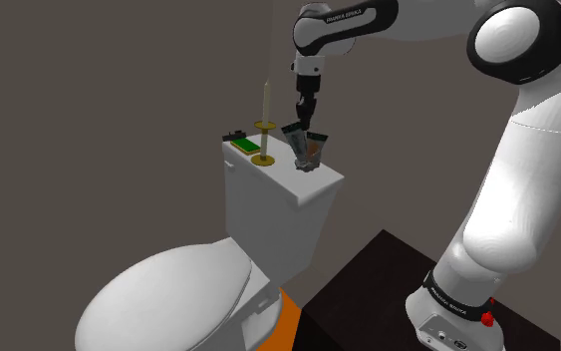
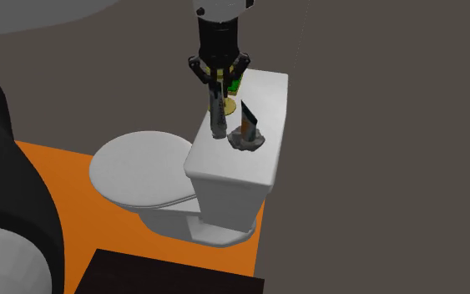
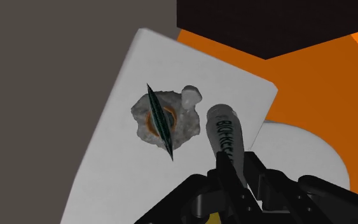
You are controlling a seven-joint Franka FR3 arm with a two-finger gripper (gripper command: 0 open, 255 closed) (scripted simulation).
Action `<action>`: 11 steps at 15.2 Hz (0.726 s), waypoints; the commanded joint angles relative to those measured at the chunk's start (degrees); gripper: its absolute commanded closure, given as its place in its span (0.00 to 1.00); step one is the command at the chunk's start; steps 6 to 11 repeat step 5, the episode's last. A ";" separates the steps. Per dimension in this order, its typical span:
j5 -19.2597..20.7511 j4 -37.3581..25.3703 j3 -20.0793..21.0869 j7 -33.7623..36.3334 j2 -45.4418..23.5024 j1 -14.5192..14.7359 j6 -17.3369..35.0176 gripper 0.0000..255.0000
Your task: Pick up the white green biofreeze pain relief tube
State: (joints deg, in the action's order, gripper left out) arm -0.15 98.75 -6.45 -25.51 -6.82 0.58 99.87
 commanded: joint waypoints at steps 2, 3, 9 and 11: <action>0.03 -1.94 -0.03 -0.05 0.23 -0.03 -2.19 1.00; 0.03 -2.69 -0.03 -0.06 0.24 -0.03 -2.95 1.00; 0.03 -2.81 -0.03 -0.06 0.25 -0.03 -3.07 1.00; 0.03 -2.81 -0.03 -0.06 0.25 -0.03 -3.07 1.00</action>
